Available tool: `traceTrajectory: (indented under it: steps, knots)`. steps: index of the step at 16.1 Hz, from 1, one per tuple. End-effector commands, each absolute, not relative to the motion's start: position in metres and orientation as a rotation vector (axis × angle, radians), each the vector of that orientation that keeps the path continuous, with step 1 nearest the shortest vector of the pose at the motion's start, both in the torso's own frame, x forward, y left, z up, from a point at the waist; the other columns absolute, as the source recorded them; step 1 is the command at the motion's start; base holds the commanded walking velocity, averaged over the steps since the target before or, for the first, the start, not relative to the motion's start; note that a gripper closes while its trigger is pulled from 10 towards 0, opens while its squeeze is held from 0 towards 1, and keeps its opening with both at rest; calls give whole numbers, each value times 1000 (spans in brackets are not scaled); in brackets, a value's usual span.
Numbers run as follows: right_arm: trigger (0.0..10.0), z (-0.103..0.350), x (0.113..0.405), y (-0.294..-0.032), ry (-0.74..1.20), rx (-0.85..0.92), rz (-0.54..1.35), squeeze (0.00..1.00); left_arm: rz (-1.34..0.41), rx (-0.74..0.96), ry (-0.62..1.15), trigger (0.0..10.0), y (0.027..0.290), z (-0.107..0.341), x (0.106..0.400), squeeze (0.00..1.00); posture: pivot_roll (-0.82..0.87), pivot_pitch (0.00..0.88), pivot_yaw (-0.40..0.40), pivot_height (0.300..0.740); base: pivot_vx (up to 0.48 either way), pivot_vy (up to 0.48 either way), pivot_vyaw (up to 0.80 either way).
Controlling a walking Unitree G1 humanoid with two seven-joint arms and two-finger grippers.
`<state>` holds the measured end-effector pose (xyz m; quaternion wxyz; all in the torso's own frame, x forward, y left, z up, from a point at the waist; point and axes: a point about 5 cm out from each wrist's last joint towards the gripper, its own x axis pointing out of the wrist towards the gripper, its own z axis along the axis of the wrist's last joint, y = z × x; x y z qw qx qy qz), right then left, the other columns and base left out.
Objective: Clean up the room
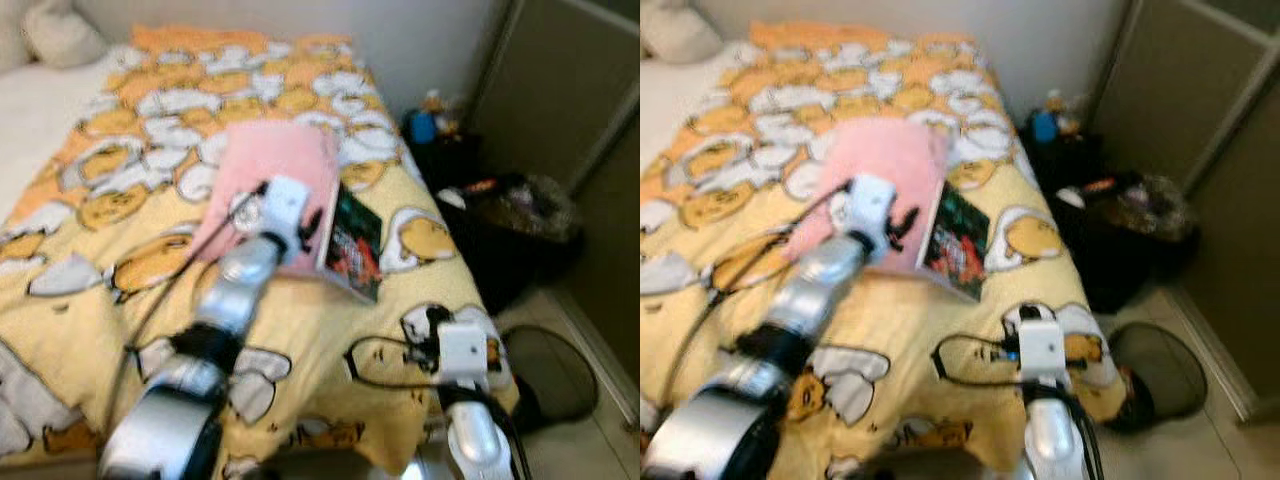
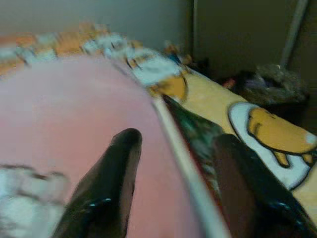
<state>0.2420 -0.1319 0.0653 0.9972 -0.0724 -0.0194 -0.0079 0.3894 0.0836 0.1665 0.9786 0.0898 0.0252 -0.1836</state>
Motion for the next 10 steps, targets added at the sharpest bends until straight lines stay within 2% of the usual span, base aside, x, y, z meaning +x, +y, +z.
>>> traceTrajectory:
  steps: [1,4,6,9,10]
  knots:
    - [10000,74,239,-111,-55,-72,26,0,-338,156,72,10000,83,164,393,1000,-109,149,63,740,0,0,0]
    - [10000,91,237,-106,-79,-7,88,0,-245,208,90,10000,89,161,399,1000,-161,195,68,740,0,0,0]
    - [10000,89,223,-105,-44,-15,108,0,-119,201,94,10000,107,160,402,1000,-182,214,60,740,0,0,0]
    - [10000,87,209,-106,-3,-13,109,0,-74,207,122,10000,115,151,400,1000,-195,234,42,740,0,0,0]
    - [10000,87,204,-104,19,-7,125,0,-83,153,134,10000,114,146,398,0,-196,243,34,740,0,0,0]
